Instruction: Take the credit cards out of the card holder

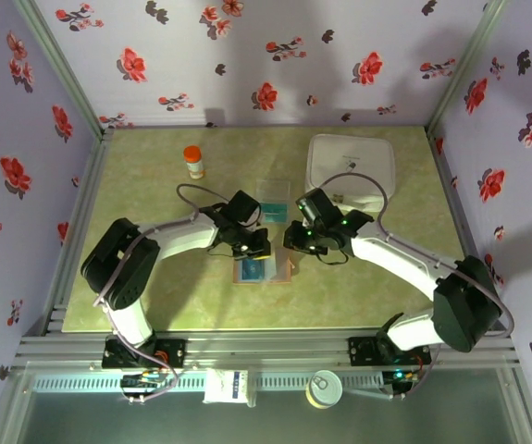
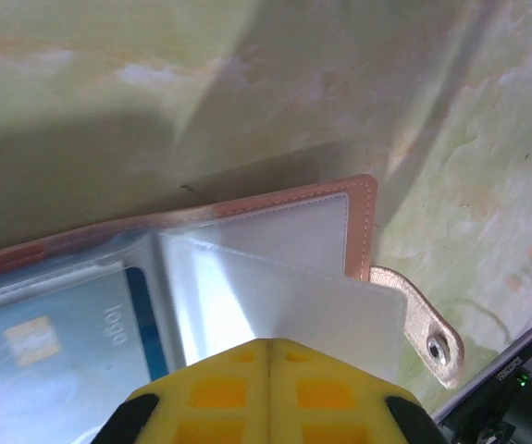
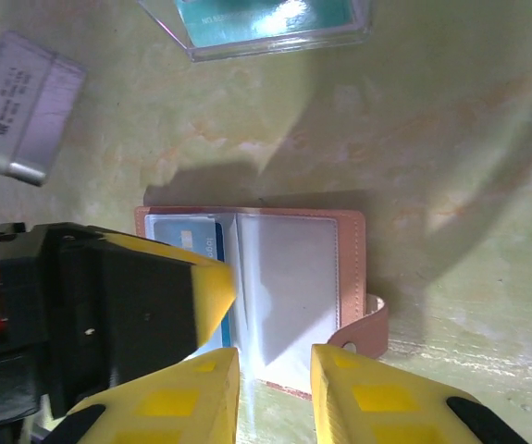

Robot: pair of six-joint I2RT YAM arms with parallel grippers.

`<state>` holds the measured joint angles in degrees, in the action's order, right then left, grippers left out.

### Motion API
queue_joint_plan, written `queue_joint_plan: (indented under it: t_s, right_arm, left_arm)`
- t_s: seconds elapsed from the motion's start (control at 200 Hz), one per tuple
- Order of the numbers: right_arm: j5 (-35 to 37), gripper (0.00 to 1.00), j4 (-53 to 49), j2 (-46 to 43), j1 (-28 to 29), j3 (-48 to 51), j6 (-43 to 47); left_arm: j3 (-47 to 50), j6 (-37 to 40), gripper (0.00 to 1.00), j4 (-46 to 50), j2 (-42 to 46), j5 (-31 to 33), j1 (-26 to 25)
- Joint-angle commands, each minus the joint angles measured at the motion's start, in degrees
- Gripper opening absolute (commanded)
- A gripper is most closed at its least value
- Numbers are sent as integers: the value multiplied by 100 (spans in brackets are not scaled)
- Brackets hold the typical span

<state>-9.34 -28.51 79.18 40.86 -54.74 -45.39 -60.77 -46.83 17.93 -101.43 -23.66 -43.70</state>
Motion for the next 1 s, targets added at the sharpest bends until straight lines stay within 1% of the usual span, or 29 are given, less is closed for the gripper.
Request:
queue_joint_plan:
  t_s: [0.0,0.13,0.385,0.585,0.735,0.995]
  right_arm:
    - [139,28,-190,-123,-34,95,91]
    - [108,28,-190,-154,-37,91,76]
    - [2,27,-91,-127,-34,87,33]
    - [-279,27,214,35,-19,96,-99]
    - [-362,27,359,209,68,29,-146]
    - [-565,27,658,806,344,-234,-242]
  left_arm:
    - [-171,-131,3,-104,-256,-118,-115]
    - [-247,-160,3,-164,-343,-146,-176]
    - [-230,-64,3,8,-84,-2,-114]
    - [35,-3,3,31,306,78,135]
    - [293,69,3,77,588,96,362]
    - [831,112,3,44,997,120,708]
